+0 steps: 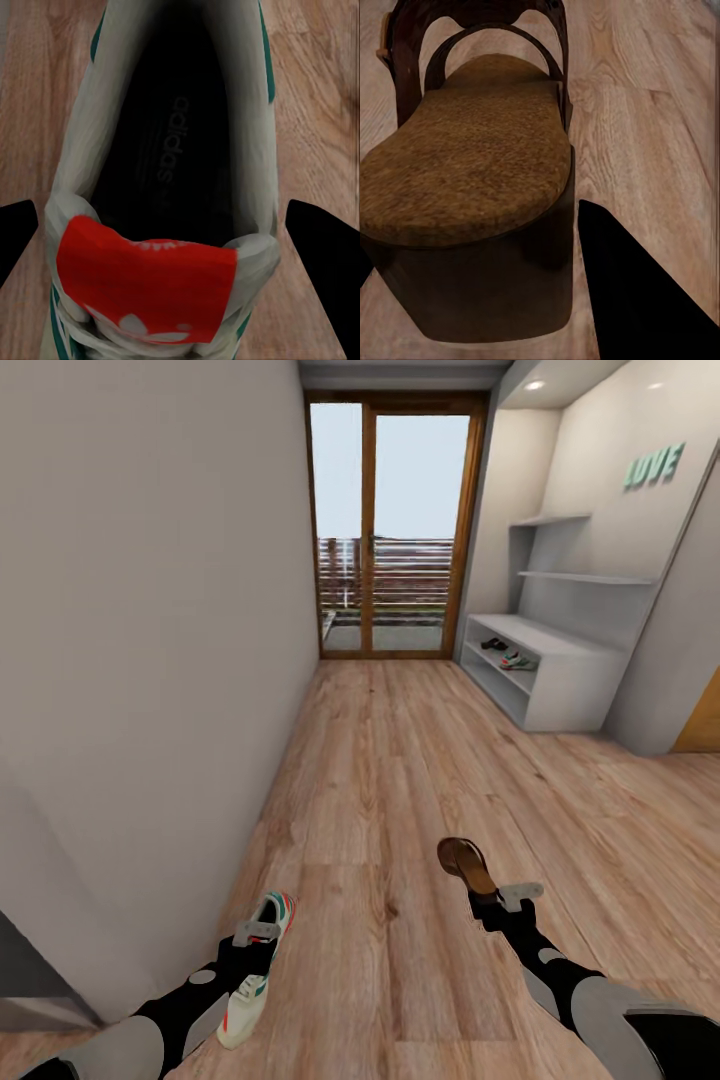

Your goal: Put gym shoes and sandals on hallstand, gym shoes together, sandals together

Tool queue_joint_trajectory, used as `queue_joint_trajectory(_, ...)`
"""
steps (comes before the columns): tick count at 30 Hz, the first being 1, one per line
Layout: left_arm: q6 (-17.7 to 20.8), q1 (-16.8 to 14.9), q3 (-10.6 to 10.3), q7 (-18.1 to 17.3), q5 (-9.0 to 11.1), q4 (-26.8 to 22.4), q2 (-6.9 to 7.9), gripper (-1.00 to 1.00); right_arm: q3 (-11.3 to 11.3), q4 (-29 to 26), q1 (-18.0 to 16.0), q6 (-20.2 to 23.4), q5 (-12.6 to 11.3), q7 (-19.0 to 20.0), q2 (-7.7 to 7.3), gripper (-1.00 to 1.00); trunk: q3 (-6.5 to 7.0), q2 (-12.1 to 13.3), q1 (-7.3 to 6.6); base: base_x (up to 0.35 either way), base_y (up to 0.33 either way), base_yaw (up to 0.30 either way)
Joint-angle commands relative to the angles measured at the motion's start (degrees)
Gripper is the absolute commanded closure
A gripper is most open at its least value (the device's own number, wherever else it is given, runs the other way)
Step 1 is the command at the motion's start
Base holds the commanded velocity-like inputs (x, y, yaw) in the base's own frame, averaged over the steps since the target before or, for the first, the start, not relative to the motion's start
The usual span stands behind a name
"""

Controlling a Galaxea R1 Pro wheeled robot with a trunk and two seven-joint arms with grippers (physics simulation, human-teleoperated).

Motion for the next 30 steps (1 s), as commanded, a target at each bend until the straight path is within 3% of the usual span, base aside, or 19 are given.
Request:
queue_joint_trajectory(1, 0.0, 0.0, 0.0, 0.0, 0.0, 0.0, 0.00, 1.00, -0.1, 0.0, 0.0, 0.0, -0.2, 0.1, 0.00, 1.00, 0.00, 0.0, 0.00, 0.242, -0.321, 0.000)
queue_joint_trajectory(8, 0.0, 0.0, 0.1, 0.0, 0.0, 0.0, 0.00, 1.00, -0.1, 0.0, 0.0, 0.0, -0.2, 0.1, 0.00, 1.00, 0.00, 0.0, 0.00, 0.296, -0.168, 0.000)
queue_joint_trajectory(30, 0.0, 0.0, 0.1, 0.0, 0.0, 0.0, 0.00, 1.00, -0.1, 0.0, 0.0, 0.0, -0.2, 0.1, 0.00, 1.00, 0.00, 0.0, 0.00, 0.346, -0.032, 0.000)
